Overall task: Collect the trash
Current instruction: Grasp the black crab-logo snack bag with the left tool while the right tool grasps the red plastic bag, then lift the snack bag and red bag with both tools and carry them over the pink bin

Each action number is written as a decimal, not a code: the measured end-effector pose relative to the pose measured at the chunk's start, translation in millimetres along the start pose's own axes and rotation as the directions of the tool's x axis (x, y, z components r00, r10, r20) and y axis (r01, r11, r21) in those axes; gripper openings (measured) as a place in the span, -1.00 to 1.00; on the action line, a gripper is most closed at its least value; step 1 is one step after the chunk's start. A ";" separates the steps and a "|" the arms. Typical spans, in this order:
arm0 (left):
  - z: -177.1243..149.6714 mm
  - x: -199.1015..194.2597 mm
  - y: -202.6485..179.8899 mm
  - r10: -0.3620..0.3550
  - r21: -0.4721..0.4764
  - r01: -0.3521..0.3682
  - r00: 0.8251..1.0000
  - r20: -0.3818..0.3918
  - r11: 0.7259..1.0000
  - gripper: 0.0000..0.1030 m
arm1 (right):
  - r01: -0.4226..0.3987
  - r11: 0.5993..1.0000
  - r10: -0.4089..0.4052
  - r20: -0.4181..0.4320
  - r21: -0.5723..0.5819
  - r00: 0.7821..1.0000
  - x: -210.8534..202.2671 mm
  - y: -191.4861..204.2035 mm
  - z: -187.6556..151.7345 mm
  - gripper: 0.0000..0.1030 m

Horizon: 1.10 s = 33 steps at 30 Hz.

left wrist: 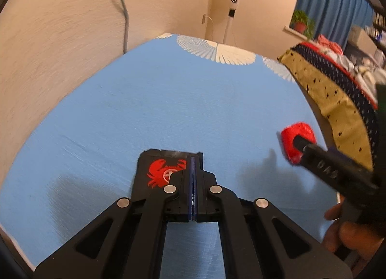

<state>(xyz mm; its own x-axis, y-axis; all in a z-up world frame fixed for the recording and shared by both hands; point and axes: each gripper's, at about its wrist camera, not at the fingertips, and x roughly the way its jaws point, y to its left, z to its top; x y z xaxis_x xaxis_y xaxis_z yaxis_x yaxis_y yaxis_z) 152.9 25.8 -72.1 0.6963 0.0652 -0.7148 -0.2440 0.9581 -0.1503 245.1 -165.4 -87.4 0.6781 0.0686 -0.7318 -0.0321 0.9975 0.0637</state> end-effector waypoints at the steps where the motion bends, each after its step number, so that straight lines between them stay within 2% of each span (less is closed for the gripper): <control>1: 1.6 -1.1 2.6 -0.014 -0.015 0.015 1.000 0.011 1.000 -1.00 | 0.008 1.000 -0.008 -0.006 -0.006 1.000 2.6 1.2 0.9 0.63; 4: 4.6 -0.9 7.6 -0.052 -0.052 0.053 0.998 0.022 0.997 -1.00 | 0.025 0.999 -0.026 -0.033 -0.019 0.999 11.1 4.2 1.0 0.63; 6: 5.5 -1.2 7.2 -0.053 -0.050 0.055 0.998 0.028 0.997 -1.00 | 0.035 0.999 -0.036 -0.047 -0.022 0.998 14.1 5.1 1.7 0.63; 10: 3.4 2.4 6.6 -0.023 -0.041 0.023 1.000 -0.001 0.999 -1.00 | 0.046 0.999 -0.048 -0.068 -0.028 0.997 17.6 5.5 1.1 0.60; 12: 2.2 2.5 5.3 0.011 -0.026 -0.011 1.000 -0.001 1.000 -0.95 | 0.046 0.999 -0.048 -0.070 -0.025 0.996 18.5 5.0 1.2 0.47; 14: 2.0 3.1 7.9 0.034 -0.028 -0.034 0.999 -0.006 0.999 -0.53 | 0.045 0.999 -0.046 -0.071 -0.025 0.996 18.8 4.8 1.3 0.43; 15: 1.6 3.2 9.4 0.044 -0.034 -0.045 0.999 -0.006 0.998 -0.08 | 0.044 0.999 -0.045 -0.069 -0.025 0.997 18.7 4.9 1.6 0.42; 16: 0.6 3.1 11.1 0.071 -0.042 -0.071 0.997 -0.005 0.997 0.10 | 0.042 0.999 -0.044 -0.067 -0.026 0.997 18.5 5.2 1.6 0.41; 20: 0.2 6.0 17.8 0.087 -0.061 -0.089 0.996 -0.030 0.994 0.21 | 0.034 0.999 -0.036 -0.047 -0.027 0.998 13.5 5.6 0.4 0.37; 22: -0.7 9.0 18.9 0.088 -0.065 -0.092 0.995 -0.052 0.994 0.34 | 0.028 0.999 -0.028 -0.037 -0.023 0.999 10.2 5.1 -0.2 0.36; 27: -6.2 13.5 23.2 0.079 -0.088 -0.088 0.992 -0.102 0.992 0.34 | 0.001 1.000 -0.001 -0.012 -0.006 1.000 -1.0 3.6 -0.1 0.36; 33: -11.6 11.9 28.5 0.063 -0.105 -0.075 0.992 -0.111 0.992 0.33 | -0.042 0.999 0.042 0.030 -0.016 0.999 -22.0 6.7 -2.6 0.36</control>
<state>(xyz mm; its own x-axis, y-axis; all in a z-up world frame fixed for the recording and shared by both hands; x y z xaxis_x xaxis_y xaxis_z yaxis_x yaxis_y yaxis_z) 146.4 50.7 -92.8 0.6001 0.0943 -0.7943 -0.3649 0.9160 -0.1669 228.1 -160.1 -72.6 0.6980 0.1101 -0.7076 -0.0725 0.9939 0.0831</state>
